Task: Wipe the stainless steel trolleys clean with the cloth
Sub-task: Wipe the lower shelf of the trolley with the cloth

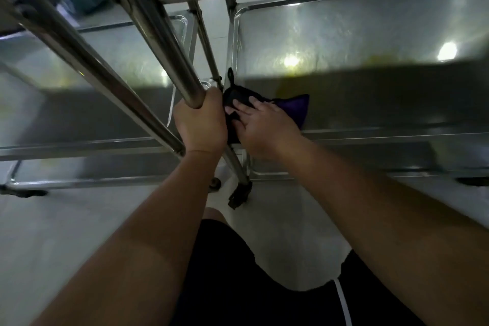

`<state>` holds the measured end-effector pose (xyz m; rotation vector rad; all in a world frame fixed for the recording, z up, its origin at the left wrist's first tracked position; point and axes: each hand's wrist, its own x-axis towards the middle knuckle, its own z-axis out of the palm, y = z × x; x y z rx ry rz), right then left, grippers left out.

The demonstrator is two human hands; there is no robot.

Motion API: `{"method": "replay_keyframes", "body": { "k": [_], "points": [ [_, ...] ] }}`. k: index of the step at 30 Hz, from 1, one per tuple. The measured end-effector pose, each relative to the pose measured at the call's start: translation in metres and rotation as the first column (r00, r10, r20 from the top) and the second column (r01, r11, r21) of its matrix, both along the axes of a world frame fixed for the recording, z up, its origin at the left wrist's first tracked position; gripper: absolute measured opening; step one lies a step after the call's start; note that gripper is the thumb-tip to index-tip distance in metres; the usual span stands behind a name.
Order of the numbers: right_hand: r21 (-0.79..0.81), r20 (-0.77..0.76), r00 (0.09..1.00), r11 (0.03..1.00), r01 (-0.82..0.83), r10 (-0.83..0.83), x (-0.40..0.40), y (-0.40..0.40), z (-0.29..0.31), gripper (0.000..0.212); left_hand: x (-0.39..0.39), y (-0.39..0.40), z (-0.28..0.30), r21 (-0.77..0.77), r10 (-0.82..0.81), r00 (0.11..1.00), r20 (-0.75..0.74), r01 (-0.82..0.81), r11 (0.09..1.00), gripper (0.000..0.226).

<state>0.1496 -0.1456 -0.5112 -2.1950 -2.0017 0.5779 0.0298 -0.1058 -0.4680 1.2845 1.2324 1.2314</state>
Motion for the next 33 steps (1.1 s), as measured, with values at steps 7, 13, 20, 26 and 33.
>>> {"method": "replay_keyframes", "body": {
  "k": [7,13,20,26,33],
  "points": [
    [0.039,0.205,0.948,0.970,0.242,-0.245,0.087,-0.077,-0.001,0.073,-0.001,0.000,0.001,0.021,-0.006,0.998,-0.062,0.007,1.000,0.055],
    [-0.032,0.301,0.762,0.793,0.609,-0.573,0.206,-0.154,0.006,0.074,-0.001,0.001,-0.001,0.022,-0.009,0.998,-0.057,0.010,1.000,0.054],
    [-0.070,0.203,0.641,0.643,0.763,-0.740,0.181,-0.094,0.006,0.067,-0.002,0.004,-0.004,0.039,-0.011,0.998,-0.056,0.014,0.999,0.056],
    [-0.020,0.101,0.830,0.833,0.554,-0.549,0.072,0.024,0.007,0.066,0.000,0.001,-0.002,0.056,-0.011,1.000,-0.025,0.013,0.998,0.057],
    [0.012,0.076,0.989,0.992,0.127,-0.128,0.018,0.077,0.004,0.061,0.001,0.003,-0.002,0.076,-0.017,1.000,0.001,0.017,0.997,0.049]
  ]
}}
